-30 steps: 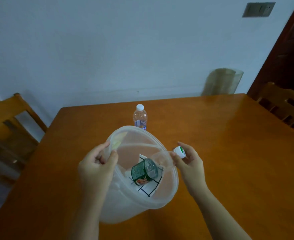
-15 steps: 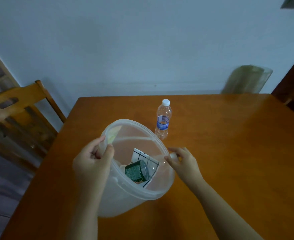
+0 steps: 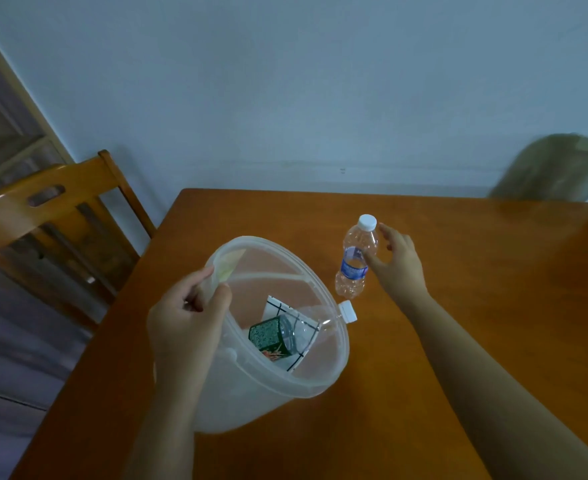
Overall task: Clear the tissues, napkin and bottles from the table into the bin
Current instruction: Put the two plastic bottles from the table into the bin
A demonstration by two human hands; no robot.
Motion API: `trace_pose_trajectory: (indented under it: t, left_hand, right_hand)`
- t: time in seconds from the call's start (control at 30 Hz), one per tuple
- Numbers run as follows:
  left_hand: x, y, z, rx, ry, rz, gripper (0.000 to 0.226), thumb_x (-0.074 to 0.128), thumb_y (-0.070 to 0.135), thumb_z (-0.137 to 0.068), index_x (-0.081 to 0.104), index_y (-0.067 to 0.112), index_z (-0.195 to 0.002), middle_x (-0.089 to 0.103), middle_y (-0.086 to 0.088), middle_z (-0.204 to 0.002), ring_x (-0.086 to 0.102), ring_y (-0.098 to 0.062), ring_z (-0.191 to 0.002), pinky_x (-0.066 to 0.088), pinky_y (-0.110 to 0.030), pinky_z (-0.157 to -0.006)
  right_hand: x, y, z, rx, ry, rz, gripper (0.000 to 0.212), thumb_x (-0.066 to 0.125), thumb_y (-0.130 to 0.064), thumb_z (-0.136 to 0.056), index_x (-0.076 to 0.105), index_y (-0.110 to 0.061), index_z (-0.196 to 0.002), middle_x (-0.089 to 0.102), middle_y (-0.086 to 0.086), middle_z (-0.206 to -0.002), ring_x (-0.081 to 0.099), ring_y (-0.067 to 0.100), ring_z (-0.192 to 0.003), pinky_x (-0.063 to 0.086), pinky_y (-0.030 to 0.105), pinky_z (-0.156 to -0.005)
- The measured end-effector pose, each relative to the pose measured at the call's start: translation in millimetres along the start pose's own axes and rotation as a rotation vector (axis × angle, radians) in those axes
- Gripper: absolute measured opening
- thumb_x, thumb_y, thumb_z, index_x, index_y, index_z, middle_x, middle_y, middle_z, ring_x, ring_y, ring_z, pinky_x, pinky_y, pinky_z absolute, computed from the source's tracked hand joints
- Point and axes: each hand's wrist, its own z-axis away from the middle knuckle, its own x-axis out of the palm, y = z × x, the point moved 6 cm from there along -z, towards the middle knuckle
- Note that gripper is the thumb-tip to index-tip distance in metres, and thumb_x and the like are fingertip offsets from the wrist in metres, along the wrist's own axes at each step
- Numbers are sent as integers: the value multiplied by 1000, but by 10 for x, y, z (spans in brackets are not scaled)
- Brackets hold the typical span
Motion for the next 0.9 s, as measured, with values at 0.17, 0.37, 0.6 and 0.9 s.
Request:
trace_pose_trajectory:
  t: [0.17,0.37,0.6,0.9]
  left_hand:
    - [102,-18,-96,9,-10,-31,27,68,12,-73,67,24,-98,53,0,-59,44,-3,-49,38,-15,-42]
    - [183,-59,-140,-7,-13,-23,29,68,12,-72,67,27,-97,53,-6,-60,43,-4,-46,35,-12,-40]
    - [190,-77,-83,-5,-32,-22,30,68,14,-72,65,34,-93,53,-3,-59,43,-2,-46,36,-11,-41]
    - [126,-29,142,-29,-73,-23,28,66,16,-74,65,33,-97,48,1,-57,40,-3,-45,36,-16,-40]
  right_hand:
    - [187,107,-251,36,-15,-14,59,64,-25,-81,37,-19,-132,44,13,-133,46,25,-117,41,29,-84]
    - [272,142,-378,41,-8,-27,55,63,-24,-81,39,-22,-130,45,13,-133,49,27,-114,47,35,-83]
    - [150,239,-267,72,68,-151,39,63,-20,-82,45,-17,-116,55,8,-120,49,13,-95,40,22,-69]
    - [-217,483,265,252,267,-424,33,65,-19,-79,46,-30,-103,55,-6,-105,54,5,-83,42,16,-58]
